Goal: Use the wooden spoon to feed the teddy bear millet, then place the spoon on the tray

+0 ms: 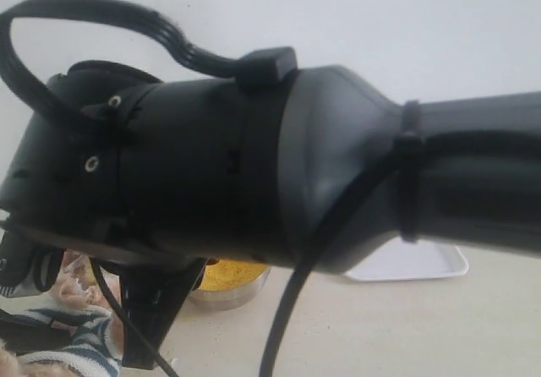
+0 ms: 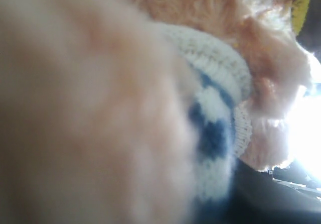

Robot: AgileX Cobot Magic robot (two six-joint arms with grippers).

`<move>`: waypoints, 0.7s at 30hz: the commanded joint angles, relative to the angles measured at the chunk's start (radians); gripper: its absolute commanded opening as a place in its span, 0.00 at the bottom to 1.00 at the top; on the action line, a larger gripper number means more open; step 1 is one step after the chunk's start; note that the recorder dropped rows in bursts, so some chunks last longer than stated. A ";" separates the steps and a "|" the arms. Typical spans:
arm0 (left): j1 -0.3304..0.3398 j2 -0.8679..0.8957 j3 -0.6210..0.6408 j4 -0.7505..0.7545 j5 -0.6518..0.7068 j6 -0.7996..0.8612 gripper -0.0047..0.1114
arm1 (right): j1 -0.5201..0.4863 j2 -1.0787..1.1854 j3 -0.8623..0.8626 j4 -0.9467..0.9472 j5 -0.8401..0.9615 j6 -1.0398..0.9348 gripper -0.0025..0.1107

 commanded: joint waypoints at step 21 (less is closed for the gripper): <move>-0.004 -0.013 0.005 -0.089 0.032 0.062 0.07 | 0.054 0.015 -0.006 -0.070 0.007 0.030 0.02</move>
